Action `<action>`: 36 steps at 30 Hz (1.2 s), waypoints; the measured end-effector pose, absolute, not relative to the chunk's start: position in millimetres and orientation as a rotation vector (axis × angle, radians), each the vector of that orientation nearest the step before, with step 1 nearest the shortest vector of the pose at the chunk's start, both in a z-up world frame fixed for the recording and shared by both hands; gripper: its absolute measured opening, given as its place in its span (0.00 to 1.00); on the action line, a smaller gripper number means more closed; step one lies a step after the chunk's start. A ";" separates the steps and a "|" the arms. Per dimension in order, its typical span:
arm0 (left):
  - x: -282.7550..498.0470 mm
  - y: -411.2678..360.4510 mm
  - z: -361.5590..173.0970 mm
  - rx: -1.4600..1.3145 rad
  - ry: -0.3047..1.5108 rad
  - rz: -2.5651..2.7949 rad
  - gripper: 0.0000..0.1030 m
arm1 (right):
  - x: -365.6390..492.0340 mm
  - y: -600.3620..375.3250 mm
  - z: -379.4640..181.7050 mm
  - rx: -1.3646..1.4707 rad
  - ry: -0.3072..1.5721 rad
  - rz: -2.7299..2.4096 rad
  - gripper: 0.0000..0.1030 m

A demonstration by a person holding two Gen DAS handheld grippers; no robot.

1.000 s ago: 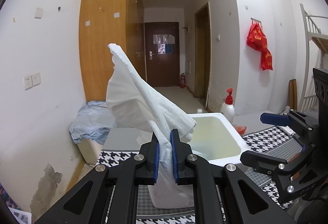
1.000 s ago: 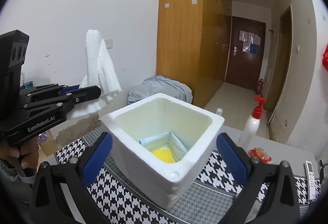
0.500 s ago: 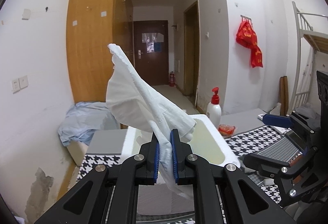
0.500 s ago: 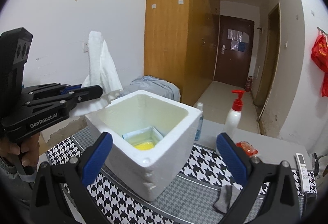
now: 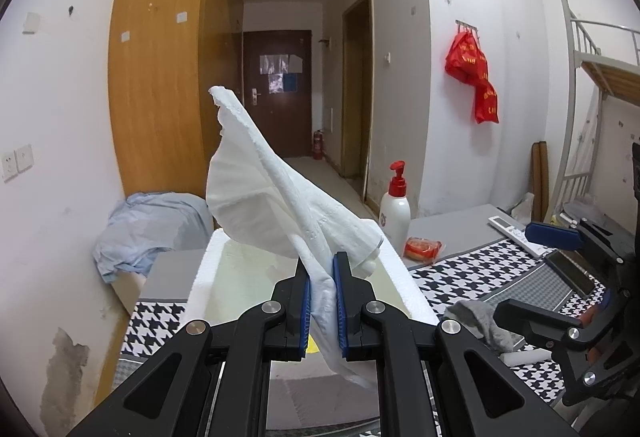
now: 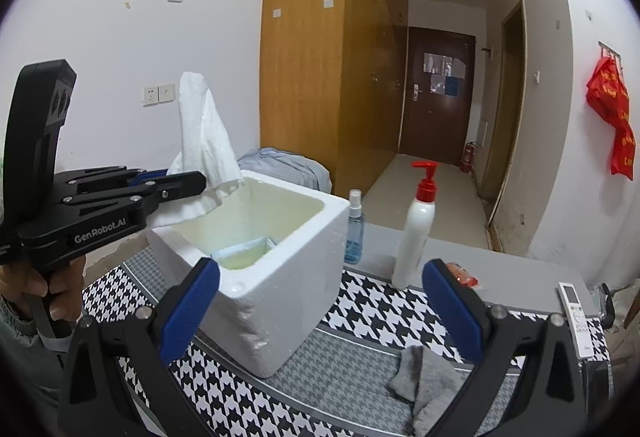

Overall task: Organize soft objects
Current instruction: 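Open the left gripper to release the white masks into the box, then move both tools away from the box toward the grey sock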

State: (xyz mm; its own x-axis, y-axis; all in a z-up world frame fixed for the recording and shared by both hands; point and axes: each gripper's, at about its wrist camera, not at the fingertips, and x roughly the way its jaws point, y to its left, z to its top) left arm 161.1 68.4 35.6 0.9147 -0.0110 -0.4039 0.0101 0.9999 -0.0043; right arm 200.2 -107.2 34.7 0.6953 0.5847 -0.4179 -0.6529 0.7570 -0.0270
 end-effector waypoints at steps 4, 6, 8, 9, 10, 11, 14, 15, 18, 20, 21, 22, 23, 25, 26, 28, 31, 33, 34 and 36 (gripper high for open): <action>166.6 66.7 34.6 -0.003 0.426 -0.018 0.11 | 203.6 -112.5 32.0 -0.173 0.409 0.684 1.00; 169.9 66.6 32.3 -0.001 0.437 -0.012 0.16 | 204.4 -114.8 30.6 -0.170 0.412 0.677 1.00; 174.5 67.8 30.1 -0.002 0.446 -0.004 0.29 | 205.3 -118.7 29.3 -0.164 0.415 0.671 1.00; 176.0 67.9 29.7 -0.005 0.448 -0.002 0.38 | 205.9 -120.3 28.9 -0.163 0.416 0.667 1.00; 177.1 68.8 29.1 -0.010 0.448 0.002 0.42 | 206.1 -121.8 28.1 -0.162 0.416 0.663 1.00; 177.7 69.6 28.9 -0.014 0.448 0.009 0.49 | 206.4 -122.9 27.6 -0.161 0.417 0.659 1.00; 177.7 71.6 29.3 -0.022 0.442 0.022 0.79 | 207.9 -128.0 26.7 -0.155 0.419 0.645 1.00; 176.3 72.4 30.2 -0.028 0.434 0.027 0.86 | 208.0 -129.7 26.8 -0.152 0.419 0.642 1.00; 172.7 70.8 32.2 -0.032 0.417 0.037 0.95 | 208.3 -134.9 27.5 -0.142 0.416 0.635 1.00; 171.1 68.6 33.4 -0.031 0.411 0.041 0.97 | 207.8 -138.0 27.5 -0.133 0.418 0.642 1.00; 169.7 67.5 33.8 -0.032 0.409 0.042 0.97 | 207.4 -139.1 27.5 -0.132 0.417 0.642 1.00; 168.9 66.5 34.4 -0.032 0.408 0.044 0.98 | 206.6 -140.0 27.5 -0.133 0.415 0.639 1.00; 168.0 65.0 35.3 -0.030 0.406 0.044 0.98 | 205.5 -141.6 27.7 -0.132 0.412 0.638 1.00; 165.2 61.5 36.6 -0.024 0.404 0.047 0.98 | 203.9 -143.7 28.5 -0.130 0.410 0.638 1.00; 163.9 60.7 37.4 -0.022 0.403 0.048 0.98 | 202.5 -145.4 29.3 -0.129 0.406 0.638 1.00; 161.3 59.0 38.9 -0.019 0.398 0.046 0.99 | 200.7 -148.1 31.2 -0.127 0.400 0.636 1.00; 155.8 53.1 42.0 -0.009 0.390 0.042 0.99 | 197.2 -151.7 33.8 -0.127 0.393 0.633 1.00; 150.8 50.4 43.5 -0.010 0.382 0.038 0.99 | 194.7 -154.2 35.1 -0.127 0.385 0.631 1.00; 149.4 49.7 44.2 -0.009 0.380 0.037 0.99 | 193.8 -155.5 36.1 -0.126 0.382 0.630 1.00; 145.4 46.6 45.6 0.000 0.375 0.037 0.99 | 191.8 -158.0 37.6 -0.124 0.377 0.627 1.00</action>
State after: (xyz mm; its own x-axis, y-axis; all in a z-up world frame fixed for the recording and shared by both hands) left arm 145.4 46.6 45.6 0.9298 0.0365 -0.3663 -0.0365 0.9993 0.0069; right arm 191.8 -158.0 37.6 0.7442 0.5489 -0.3806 -0.5937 0.8047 -0.0001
